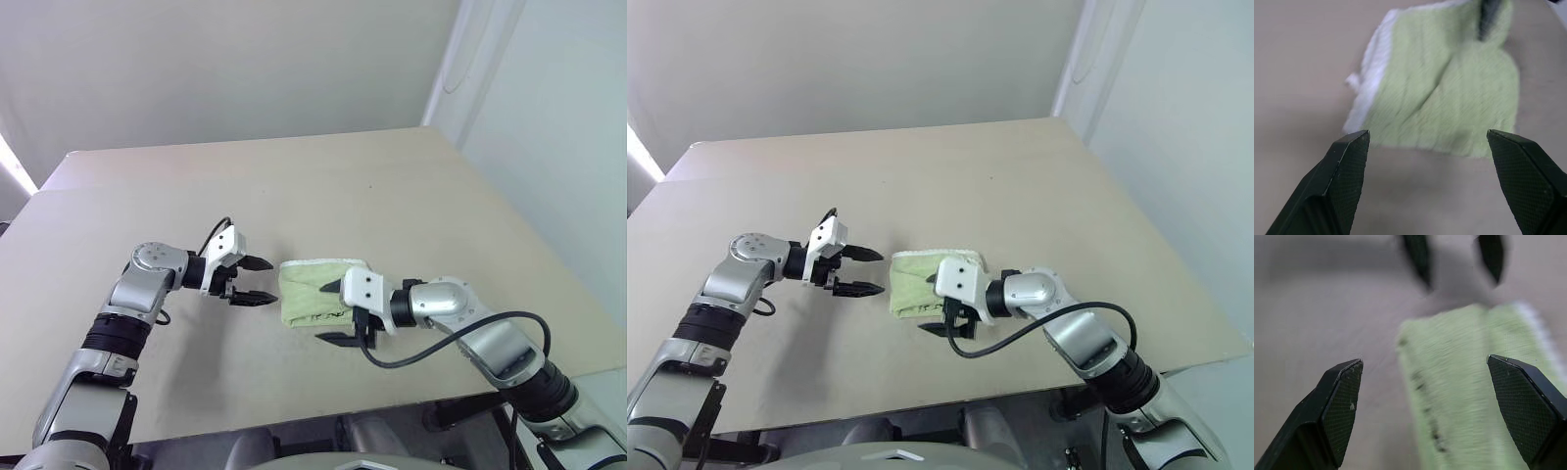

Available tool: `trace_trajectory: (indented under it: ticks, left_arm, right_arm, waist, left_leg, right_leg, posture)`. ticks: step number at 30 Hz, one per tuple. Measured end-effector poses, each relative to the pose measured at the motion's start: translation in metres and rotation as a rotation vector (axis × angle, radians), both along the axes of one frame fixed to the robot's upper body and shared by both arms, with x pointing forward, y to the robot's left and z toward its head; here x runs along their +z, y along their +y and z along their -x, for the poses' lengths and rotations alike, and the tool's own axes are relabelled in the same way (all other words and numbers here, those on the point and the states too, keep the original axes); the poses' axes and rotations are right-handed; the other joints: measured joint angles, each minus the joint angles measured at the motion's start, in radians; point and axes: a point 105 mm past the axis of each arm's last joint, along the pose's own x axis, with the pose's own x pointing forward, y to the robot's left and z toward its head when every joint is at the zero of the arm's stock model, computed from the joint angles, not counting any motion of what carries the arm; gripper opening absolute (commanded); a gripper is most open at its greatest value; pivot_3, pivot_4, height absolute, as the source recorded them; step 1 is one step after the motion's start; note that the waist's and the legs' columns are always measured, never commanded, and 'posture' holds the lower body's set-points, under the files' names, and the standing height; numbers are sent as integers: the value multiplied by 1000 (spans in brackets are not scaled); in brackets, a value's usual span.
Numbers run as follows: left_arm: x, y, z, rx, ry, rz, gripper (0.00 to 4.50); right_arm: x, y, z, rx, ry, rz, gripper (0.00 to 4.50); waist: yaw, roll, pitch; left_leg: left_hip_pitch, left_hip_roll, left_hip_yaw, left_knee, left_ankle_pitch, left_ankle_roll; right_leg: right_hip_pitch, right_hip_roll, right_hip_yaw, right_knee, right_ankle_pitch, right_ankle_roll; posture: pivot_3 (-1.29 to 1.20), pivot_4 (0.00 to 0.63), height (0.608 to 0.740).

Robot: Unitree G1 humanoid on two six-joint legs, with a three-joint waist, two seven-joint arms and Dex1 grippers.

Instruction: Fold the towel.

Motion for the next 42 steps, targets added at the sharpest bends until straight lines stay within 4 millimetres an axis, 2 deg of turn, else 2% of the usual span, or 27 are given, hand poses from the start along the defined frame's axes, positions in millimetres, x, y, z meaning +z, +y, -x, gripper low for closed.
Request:
trace_trajectory:
  ticks: [8, 15, 16, 19, 27, 28, 33, 36, 39, 42]
  left_arm:
    - [18, 0, -5, -3, -51, 5, 4037]
    - [25, 1, -5, 11, -55, 17, 4037]
    - [25, 1, -6, 13, -55, 16, 4083]
    - [25, 2, -7, 22, -59, 15, 4083]
    - [26, 2, -8, 29, -65, 14, 4083]
    - [26, 2, -8, 30, -65, 14, 4083]
    - [27, 2, -9, 37, -71, 13, 4083]
    - [27, 3, -11, 46, -72, 13, 4083]
    - [29, 4, -14, 59, -78, 15, 4083]
    - [30, 5, -18, 77, -77, 18, 4083]
  right_arm:
    - [-29, -11, -17, -54, -67, 119, 4262]
    - [-29, -10, -20, -26, -144, 145, 4262]
    - [-29, -10, -21, -23, -152, 149, 3857]
    - [-31, -9, -21, -14, -171, 164, 3006]
    - [-35, -14, -26, -34, -193, 204, 125]
    - [-35, -14, -27, -35, -193, 204, 13]
    - [-34, -10, -31, -61, -176, 175, 13]
    - [-24, -10, -38, -122, -138, 109, 13]
    - [-3, -11, -46, -185, -101, 4, 13]
    - [46, -6, -58, -252, -54, -227, 13]
  waist:
    - [-1, 0, 0]
    - [-1, -1, 0]
    - [-1, -1, 0]
    - [-1, -1, 0]
    - [0, -1, 0]
    - [-1, -1, 0]
    - [-2, -1, 0]
    - [-2, -1, 0]
    - [-1, -1, 0]
    - [-3, 0, 0]
  left_leg:
    - [0, 0, 0, 0, 0, 0]
    - [1, 0, 0, 0, 0, 0]
    - [2, 0, 0, 0, 0, 0]
    - [4, 0, 0, 0, 0, 0]
    - [4, 0, 0, 0, 0, 0]
    - [4, 0, 0, 0, 0, 0]
    - [4, 0, 0, 0, 0, 0]
    - [5, 0, 0, 0, 0, 0]
    - [5, 0, 0, 0, 0, 0]
    - [2, 0, -1, 0, 0, 0]
  right_leg:
    - [0, 0, 0, 0, 0, 0]
    - [2, 0, 0, 1, 0, 0]
    - [2, 0, 0, 1, 0, 0]
    - [3, 0, 0, 1, 0, 0]
    - [3, 0, 0, 1, 0, 0]
    - [3, 0, 0, 1, 0, 0]
    - [3, 0, 0, 2, 0, 0]
    - [3, 1, 0, 3, 0, 0]
    - [3, 1, 0, 3, 0, 0]
    - [1, 1, 0, 3, 1, 0]
  posture:
    - [0, 0, 712]
    - [0, 0, 712]
    - [0, 0, 712]
    - [0, 0, 712]
    - [0, 0, 712]
    - [0, 0, 712]
    - [0, 0, 712]
    - [0, 0, 712]
    - [0, 0, 712]
    - [0, 0, 712]
